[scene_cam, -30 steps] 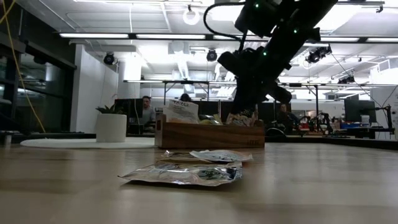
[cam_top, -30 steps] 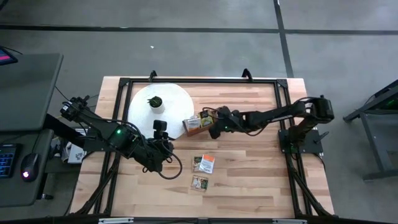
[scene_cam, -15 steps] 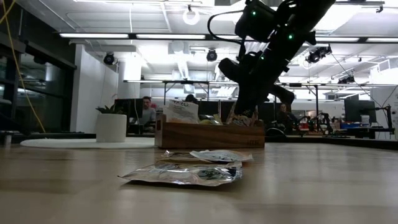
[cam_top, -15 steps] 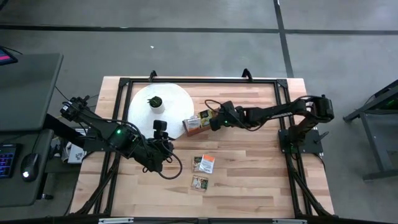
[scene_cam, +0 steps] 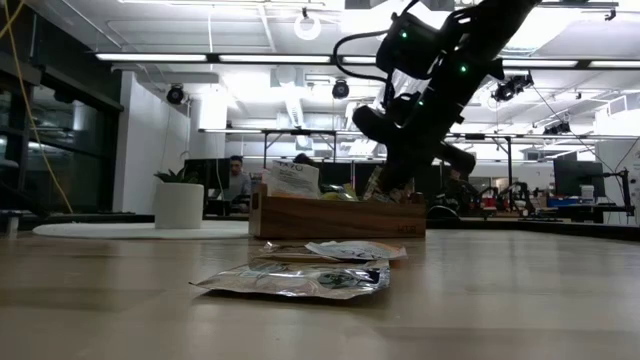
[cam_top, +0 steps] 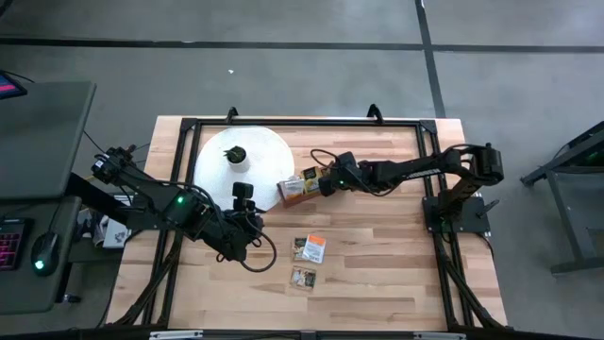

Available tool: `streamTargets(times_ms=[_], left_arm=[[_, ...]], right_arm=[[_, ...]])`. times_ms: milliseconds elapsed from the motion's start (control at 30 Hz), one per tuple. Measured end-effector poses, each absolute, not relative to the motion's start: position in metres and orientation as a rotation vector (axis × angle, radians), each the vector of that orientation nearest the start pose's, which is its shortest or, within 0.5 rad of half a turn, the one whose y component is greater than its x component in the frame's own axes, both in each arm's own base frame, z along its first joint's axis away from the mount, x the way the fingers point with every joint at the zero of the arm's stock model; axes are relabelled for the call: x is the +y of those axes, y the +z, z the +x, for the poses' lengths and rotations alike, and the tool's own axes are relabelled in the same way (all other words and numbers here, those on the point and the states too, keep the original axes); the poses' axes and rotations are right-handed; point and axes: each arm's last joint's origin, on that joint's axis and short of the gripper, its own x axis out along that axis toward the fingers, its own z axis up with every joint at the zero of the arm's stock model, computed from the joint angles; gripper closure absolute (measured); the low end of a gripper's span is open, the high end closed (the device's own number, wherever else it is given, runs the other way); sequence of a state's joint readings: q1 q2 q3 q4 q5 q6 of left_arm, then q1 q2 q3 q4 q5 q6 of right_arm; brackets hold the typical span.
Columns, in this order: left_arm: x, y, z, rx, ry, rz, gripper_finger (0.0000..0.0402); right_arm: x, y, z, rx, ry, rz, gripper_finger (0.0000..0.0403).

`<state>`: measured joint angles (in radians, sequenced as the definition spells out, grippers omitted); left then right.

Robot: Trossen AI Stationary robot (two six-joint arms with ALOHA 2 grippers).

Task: Pick & Place Tea
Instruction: Put the brown tea bag into the right section of the wooden organizer, then put the white tea bag into the left section of the wooden organizer

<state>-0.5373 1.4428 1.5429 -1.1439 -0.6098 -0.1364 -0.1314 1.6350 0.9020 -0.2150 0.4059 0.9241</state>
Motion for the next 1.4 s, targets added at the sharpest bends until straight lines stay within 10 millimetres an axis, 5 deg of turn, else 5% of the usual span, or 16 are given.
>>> streamTargets(times_ms=[800, 1167, 1400], left_arm=[[-0.124, 0.370, 0.240, 0.870, 0.120, 0.437, 0.0244], [-0.124, 0.370, 0.240, 0.873, 0.119, 0.436, 0.0244], [-0.123, 0.369, 0.239, 0.891, 0.118, 0.450, 0.0244]], right_arm=[[-0.055, 0.164, 0.301, 0.829, -0.839, 0.569, 0.0403], [-0.049, 0.186, 0.306, 0.792, -0.553, 0.484, 0.0403], [-0.003, 0.192, 0.317, 0.810, -0.105, 0.459, 0.0403]])
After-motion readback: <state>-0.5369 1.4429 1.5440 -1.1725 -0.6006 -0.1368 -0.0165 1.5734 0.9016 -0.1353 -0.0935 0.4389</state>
